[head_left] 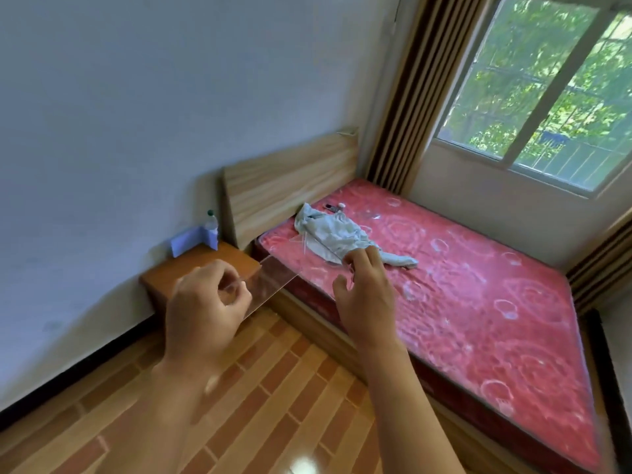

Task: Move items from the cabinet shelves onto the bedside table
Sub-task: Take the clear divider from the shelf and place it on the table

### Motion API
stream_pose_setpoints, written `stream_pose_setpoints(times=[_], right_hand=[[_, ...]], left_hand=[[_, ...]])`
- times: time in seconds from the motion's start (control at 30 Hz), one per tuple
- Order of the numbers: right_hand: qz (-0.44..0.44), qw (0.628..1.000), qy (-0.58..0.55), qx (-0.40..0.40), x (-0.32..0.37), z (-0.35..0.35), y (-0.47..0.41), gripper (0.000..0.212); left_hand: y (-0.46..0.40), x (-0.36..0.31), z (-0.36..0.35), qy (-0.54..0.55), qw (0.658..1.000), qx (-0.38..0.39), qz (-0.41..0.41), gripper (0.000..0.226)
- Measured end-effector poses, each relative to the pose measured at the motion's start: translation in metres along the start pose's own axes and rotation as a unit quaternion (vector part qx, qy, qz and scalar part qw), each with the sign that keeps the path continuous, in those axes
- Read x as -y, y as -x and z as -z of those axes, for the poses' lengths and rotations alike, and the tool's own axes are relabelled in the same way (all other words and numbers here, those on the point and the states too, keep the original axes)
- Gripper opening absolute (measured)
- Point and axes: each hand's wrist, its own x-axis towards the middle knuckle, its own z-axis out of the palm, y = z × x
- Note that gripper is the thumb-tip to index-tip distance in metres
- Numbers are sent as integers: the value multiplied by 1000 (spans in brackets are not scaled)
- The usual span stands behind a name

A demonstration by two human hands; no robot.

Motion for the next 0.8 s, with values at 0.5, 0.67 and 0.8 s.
stream_pose_setpoints(times=[0.5,0.67,0.8], right_hand=[[75,987,-135,51,-17,-114,-135,23],[98,979,-160,85,0,-158,-149,23],[110,976,-160,95,13,-196,-166,23]], left_hand=[[-94,19,-42,-143,983,-103,44,20],[-103,51,-39,-170,977,-101,83,23],[-120,83,-42,-179,974,-97,98,22]])
